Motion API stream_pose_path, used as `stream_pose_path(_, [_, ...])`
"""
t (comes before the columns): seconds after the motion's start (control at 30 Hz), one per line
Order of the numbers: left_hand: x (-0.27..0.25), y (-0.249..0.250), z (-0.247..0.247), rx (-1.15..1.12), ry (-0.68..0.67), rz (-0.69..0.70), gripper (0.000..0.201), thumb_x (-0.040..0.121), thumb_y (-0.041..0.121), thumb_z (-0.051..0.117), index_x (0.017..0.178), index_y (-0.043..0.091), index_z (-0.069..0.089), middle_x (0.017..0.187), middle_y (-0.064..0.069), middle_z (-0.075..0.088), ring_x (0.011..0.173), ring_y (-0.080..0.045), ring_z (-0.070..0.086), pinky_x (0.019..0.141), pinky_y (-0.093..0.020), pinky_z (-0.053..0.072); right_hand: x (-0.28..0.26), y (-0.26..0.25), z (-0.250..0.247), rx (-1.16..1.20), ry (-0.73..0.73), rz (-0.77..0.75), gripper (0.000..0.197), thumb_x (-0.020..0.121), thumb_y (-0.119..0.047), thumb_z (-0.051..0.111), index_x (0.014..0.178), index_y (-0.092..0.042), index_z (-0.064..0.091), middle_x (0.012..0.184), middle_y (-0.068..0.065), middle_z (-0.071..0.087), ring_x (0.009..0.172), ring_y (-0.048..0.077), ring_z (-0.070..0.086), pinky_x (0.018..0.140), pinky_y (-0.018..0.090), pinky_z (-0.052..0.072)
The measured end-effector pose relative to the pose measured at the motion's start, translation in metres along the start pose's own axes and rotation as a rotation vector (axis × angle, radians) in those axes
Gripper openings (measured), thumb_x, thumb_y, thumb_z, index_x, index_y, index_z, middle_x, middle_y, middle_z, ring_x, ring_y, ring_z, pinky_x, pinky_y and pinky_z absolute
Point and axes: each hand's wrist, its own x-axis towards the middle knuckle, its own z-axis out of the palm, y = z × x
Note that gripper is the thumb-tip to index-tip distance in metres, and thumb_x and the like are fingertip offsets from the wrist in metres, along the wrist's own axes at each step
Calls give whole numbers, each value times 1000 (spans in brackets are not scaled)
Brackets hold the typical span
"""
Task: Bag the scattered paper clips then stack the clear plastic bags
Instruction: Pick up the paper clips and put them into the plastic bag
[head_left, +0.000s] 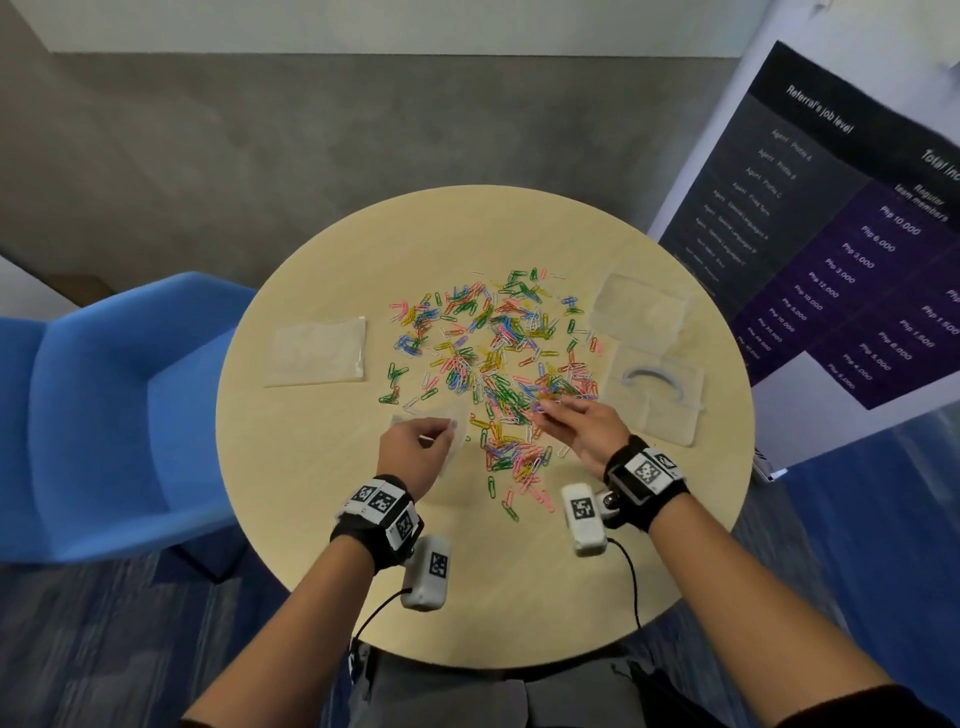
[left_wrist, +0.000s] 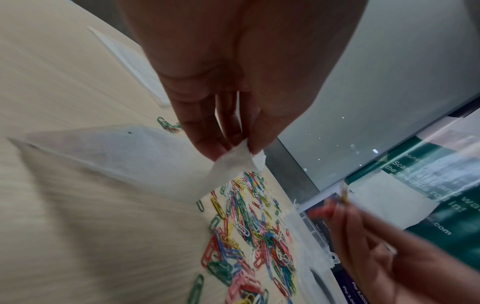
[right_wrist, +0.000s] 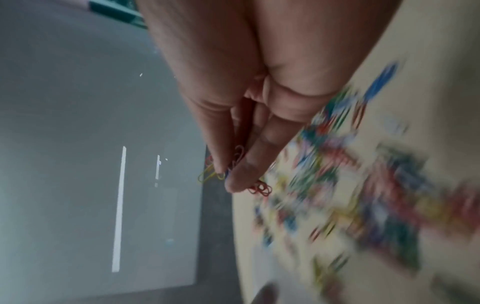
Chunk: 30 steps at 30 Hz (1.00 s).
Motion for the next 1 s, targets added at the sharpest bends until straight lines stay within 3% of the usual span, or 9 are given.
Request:
stream_pose_path(0.07, [-1, 4, 5, -14, -12, 8, 21, 91, 25, 64, 104, 14, 77, 81, -2, 73, 74, -17, 70, 68, -16, 49, -11, -2, 24, 83, -118, 18, 17, 88, 6, 58, 104, 7, 64, 99, 16, 71, 79, 20, 72, 72, 24, 60])
stream_pose_path(0.17, [-5, 10, 9, -13, -30, 34, 17, 92, 19, 63, 102, 14, 76, 74, -1, 71, 65, -13, 67, 62, -13, 48, -16, 11, 56, 0, -213, 24, 16, 90, 6, 57, 104, 8, 65, 90, 14, 72, 73, 16, 72, 70, 21, 59])
stream_pose_path(0.37, [-6, 4, 2, -68, 26, -13, 22, 91, 7, 61, 109, 6, 73, 81, -10, 73, 66, -21, 68, 75, -41, 60, -5, 40, 77, -309, -205, -43, 18, 90, 5, 58, 107, 5, 64, 95, 18, 69, 80, 22, 71, 78, 26, 59])
stream_pose_path(0.43, [-7, 2, -1, -83, 37, -31, 21, 91, 4, 60, 108, 3, 72, 80, -10, 72, 65, -18, 68, 76, -42, 61, -3, 40, 80, -476, -196, -79, 19, 91, 2, 59, 109, 5, 64, 99, 19, 69, 83, 24, 71, 80, 29, 59])
stream_pose_path(0.57, [-8, 4, -6, -100, 41, -52, 21, 91, 2, 59, 108, 2, 72, 73, -7, 70, 64, -17, 69, 77, -39, 61, -7, 31, 90, -1129, -102, -301, 19, 92, -7, 57, 100, -9, 74, 95, 6, 73, 82, 16, 66, 80, 25, 53])
stream_pose_path(0.67, [-5, 7, -5, -99, 44, -58, 22, 92, 6, 59, 109, 5, 72, 77, -11, 72, 67, -21, 71, 78, -42, 61, -9, 33, 102, -1304, -173, -354, 32, 91, 1, 47, 103, -13, 73, 103, 11, 70, 101, 26, 59, 99, 33, 45])
stream_pose_path(0.73, [-4, 8, -4, -98, 52, -57, 22, 92, 7, 60, 110, 6, 73, 79, -12, 73, 66, -22, 69, 78, -43, 61, -10, 31, 106, -1385, -235, -321, 39, 87, 8, 44, 106, -13, 71, 103, 14, 67, 101, 31, 57, 94, 33, 45])
stream_pose_path(0.83, [-4, 11, -6, -91, 38, -63, 22, 92, 8, 60, 110, 6, 73, 81, -12, 73, 68, -24, 70, 78, -41, 60, -10, 26, 104, -1354, -210, -352, 30, 87, 2, 58, 112, -11, 71, 106, 11, 70, 95, 24, 65, 86, 27, 52])
stream_pose_path(1.0, [-4, 9, -15, -53, 74, -84, 22, 93, 10, 60, 110, 9, 73, 77, -7, 70, 64, -19, 65, 66, -22, 50, -5, 10, 72, -1036, -7, -320, 22, 77, -19, 79, 98, -15, 73, 85, 0, 69, 70, 16, 65, 64, 26, 59])
